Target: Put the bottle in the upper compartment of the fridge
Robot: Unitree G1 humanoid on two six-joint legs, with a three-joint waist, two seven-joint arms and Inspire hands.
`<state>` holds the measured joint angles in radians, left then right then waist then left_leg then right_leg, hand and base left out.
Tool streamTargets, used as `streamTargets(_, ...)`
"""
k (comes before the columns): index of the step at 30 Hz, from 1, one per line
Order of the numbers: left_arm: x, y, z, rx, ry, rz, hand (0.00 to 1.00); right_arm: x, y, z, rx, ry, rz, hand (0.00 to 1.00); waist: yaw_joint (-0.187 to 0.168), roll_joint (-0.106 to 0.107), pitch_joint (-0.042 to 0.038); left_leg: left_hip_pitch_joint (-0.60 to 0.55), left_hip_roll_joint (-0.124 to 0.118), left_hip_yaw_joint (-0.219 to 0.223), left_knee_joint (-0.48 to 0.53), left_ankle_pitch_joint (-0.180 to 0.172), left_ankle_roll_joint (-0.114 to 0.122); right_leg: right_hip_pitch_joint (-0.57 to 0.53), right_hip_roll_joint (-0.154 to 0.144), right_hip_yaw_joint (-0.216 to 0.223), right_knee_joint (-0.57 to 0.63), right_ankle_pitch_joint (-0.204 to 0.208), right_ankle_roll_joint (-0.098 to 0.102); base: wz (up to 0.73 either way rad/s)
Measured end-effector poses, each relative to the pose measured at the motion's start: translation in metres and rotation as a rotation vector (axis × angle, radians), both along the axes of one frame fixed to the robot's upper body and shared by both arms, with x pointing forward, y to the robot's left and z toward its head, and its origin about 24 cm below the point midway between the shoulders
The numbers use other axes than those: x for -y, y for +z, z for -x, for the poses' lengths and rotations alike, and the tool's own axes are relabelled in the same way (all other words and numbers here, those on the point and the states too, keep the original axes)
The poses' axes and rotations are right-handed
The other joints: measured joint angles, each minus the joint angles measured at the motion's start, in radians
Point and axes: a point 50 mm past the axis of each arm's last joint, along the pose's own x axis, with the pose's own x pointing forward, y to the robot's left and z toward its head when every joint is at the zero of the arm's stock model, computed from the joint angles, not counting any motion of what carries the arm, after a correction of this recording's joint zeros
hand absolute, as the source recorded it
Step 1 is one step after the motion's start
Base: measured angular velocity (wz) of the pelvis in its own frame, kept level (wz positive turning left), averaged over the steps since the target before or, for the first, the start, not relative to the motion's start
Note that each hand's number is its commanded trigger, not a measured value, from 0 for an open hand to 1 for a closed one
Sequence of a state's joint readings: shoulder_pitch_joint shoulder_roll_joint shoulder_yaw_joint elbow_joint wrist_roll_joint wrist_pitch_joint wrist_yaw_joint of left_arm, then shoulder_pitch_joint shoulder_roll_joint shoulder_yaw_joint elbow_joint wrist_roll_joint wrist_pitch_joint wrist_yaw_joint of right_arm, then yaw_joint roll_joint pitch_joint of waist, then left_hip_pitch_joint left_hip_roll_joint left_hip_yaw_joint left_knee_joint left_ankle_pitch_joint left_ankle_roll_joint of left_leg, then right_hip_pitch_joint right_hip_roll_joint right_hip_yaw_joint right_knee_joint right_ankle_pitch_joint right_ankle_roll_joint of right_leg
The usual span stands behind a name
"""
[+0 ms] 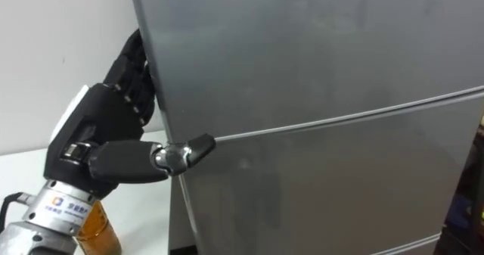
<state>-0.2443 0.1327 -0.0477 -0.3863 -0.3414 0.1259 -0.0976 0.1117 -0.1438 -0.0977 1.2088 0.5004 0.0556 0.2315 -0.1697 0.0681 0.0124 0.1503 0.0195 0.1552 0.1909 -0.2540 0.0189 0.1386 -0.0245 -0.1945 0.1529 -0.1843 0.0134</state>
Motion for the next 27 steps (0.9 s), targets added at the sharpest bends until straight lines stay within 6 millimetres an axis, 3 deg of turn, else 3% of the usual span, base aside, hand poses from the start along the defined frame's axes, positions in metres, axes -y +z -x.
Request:
streamTargets(6, 0.001, -0.001, 0.0, -0.007, -0.009, -0.011, 0.03, 0.001, 0.0, -0.001, -0.002, 0.014, 0.004, 0.0, -0.002, 0.0, -0.0004, 0.0, 0.002, 0.0, 0.001, 0.0, 0.0, 0.001, -0.002, 0.001, 0.001, 0.0, 0.0, 0.0)
streamTargets(7, 0.002, -0.001, 0.0, -0.008, -0.01, -0.012, 0.35, 0.001, 0.0, -0.002, -0.002, 0.025, 0.005, 0.0, -0.002, -0.001, 0.0003, -0.001, 0.002, 0.0, 0.003, 0.0, 0.0, 0.004, -0.003, 0.001, 0.002, 0.0, 0.0, 0.0)
streamTargets(8, 0.002, -0.001, 0.0, -0.008, -0.012, -0.014, 0.51, 0.001, 0.0, -0.002, -0.003, 0.032, 0.006, 0.0, -0.002, -0.002, 0.0008, -0.001, 0.002, 0.0, 0.004, 0.0, 0.0, 0.005, -0.003, 0.001, 0.002, 0.0, 0.0, 0.0)
streamTargets(9, 0.002, -0.001, 0.0, -0.009, -0.015, -0.02, 0.56, 0.001, 0.0, -0.004, -0.006, 0.039, 0.005, 0.0, -0.003, -0.002, 0.0008, -0.001, 0.002, 0.0, 0.006, 0.0, 0.0, 0.005, -0.003, 0.0, 0.002, 0.0, 0.0, 0.0)
streamTargets(11, 0.002, -0.001, 0.0, -0.008, -0.016, -0.026, 1.0, 0.002, 0.0, -0.004, -0.01, 0.051, 0.003, 0.0, -0.002, -0.002, 0.0011, -0.001, 0.002, -0.001, 0.007, 0.0, 0.0, 0.005, -0.003, 0.0, 0.002, 0.0, 0.0, 0.0)
streamTargets(18, -0.012, 0.001, -0.001, 0.002, 0.047, -0.005, 0.96, 0.002, 0.0, -0.005, -0.016, 0.061, 0.002, 0.0, 0.005, -0.003, 0.0004, -0.001, 0.001, -0.002, 0.007, 0.0, 0.0, 0.012, -0.004, -0.003, 0.001, 0.0, 0.0, 0.02)
streamTargets(22, -0.012, 0.002, 0.0, 0.011, 0.044, 0.0, 0.81, 0.002, 0.0, -0.005, -0.017, 0.073, 0.004, 0.0, 0.012, -0.004, 0.0004, 0.001, 0.0, -0.004, 0.008, 0.0, 0.0, 0.019, -0.007, -0.003, 0.0, 0.001, 0.001, 0.08)
streamTargets(27, -0.012, 0.0, 0.0, 0.001, 0.039, 0.008, 0.73, 0.0, 0.0, -0.008, -0.012, 0.101, -0.004, 0.0, 0.012, -0.004, 0.0003, 0.0, -0.001, -0.005, 0.009, 0.0, 0.0, 0.02, -0.008, -0.003, 0.0, 0.002, 0.003, 0.01)
